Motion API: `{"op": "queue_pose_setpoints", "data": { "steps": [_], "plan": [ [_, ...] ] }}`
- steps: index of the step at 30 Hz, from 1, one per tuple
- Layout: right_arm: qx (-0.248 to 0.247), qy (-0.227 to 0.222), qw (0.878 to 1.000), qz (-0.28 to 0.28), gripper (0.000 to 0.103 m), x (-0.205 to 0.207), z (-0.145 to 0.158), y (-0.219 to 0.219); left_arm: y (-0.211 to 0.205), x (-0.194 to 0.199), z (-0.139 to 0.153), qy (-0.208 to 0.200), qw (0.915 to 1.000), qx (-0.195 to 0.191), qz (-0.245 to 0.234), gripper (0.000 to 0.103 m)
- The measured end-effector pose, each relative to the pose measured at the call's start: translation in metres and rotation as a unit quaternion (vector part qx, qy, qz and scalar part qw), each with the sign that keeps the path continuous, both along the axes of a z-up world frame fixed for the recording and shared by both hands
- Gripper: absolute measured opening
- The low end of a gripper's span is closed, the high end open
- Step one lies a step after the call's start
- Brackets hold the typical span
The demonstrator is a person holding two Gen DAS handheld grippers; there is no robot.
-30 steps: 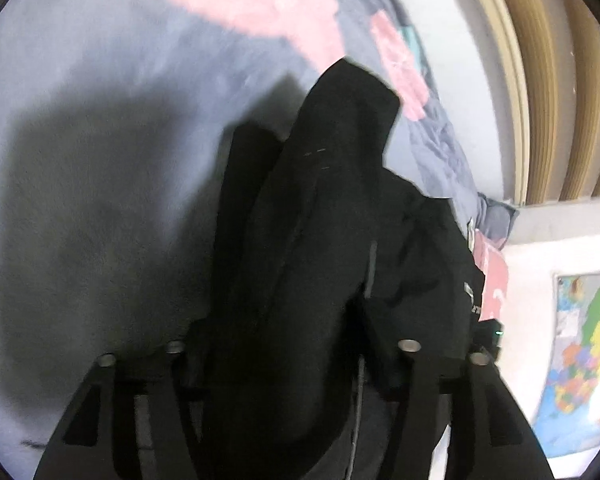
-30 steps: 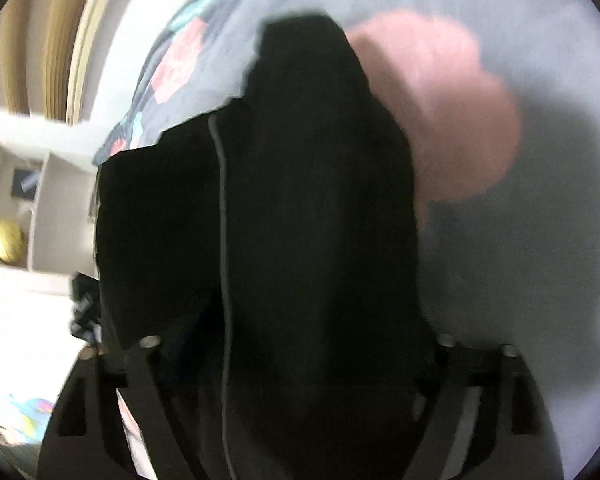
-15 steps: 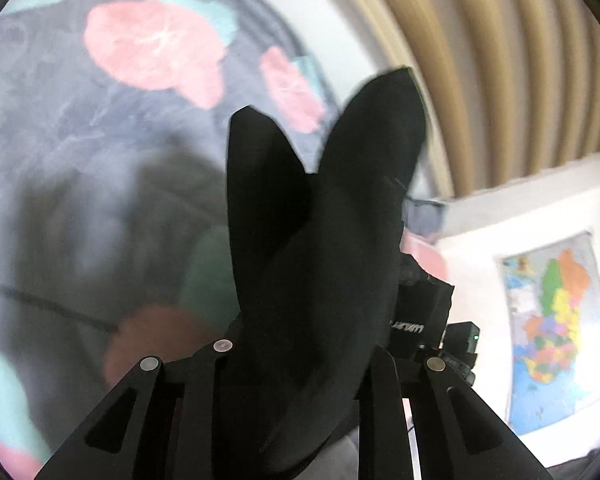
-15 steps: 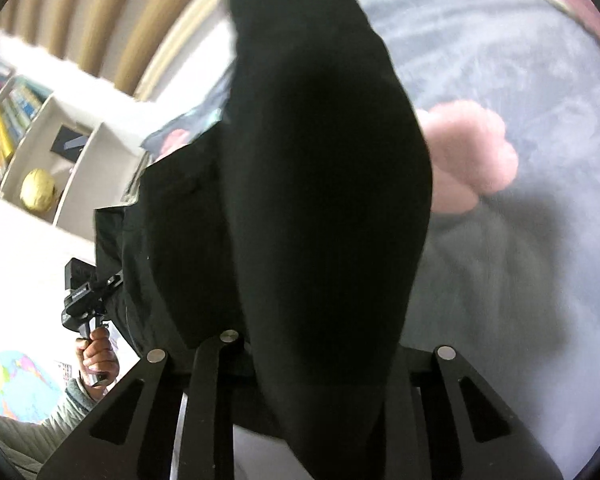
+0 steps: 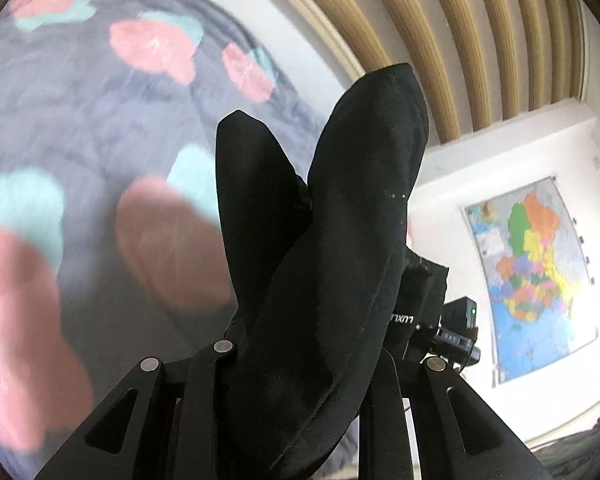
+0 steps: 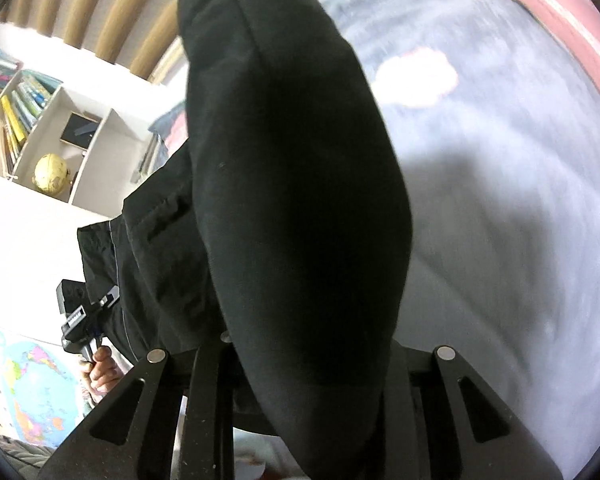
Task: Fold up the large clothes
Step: 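Lay the folded jacket on the blanket and open both grippers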
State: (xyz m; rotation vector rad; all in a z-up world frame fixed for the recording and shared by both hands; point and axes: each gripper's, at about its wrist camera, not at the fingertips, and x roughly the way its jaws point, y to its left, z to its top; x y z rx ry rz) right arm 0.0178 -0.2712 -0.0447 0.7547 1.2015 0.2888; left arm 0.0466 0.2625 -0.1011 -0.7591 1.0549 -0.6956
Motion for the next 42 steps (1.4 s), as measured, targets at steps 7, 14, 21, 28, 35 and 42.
{"op": "queue_pose_setpoints", "data": {
  "steps": [7, 14, 21, 28, 35, 42],
  "plan": [
    [-0.021, 0.102, 0.995, -0.002, 0.034, -0.019, -0.080, 0.014, 0.003, -0.025, -0.075, 0.118, 0.9913, 0.058, 0.000, 0.027],
    [-0.030, 0.152, 0.981, -0.118, 0.058, -0.011, -0.150, -0.010, 0.052, 0.001, -0.190, 0.226, 0.9676, 0.035, 0.107, 0.050],
    [-0.050, 0.141, 0.976, -0.159, 0.060, -0.028, -0.134, -0.023, 0.083, -0.001, -0.160, 0.211, 0.9694, 0.058, 0.111, 0.050],
    [-0.142, 0.097, 0.976, -0.134, 0.072, -0.069, -0.067, 0.019, 0.033, -0.017, -0.044, 0.045, 0.9665, 0.247, 0.053, 0.050],
    [-0.264, 0.019, 0.963, -0.058, 0.073, -0.089, -0.030, 0.078, -0.111, -0.048, -0.050, -0.041, 0.9395, 0.327, -0.094, 0.050],
    [-0.293, 0.042, 0.954, 0.043, 0.073, -0.084, -0.068, 0.127, -0.151, -0.062, -0.114, -0.011, 0.9270, 0.359, -0.108, 0.052]
  ]
}}
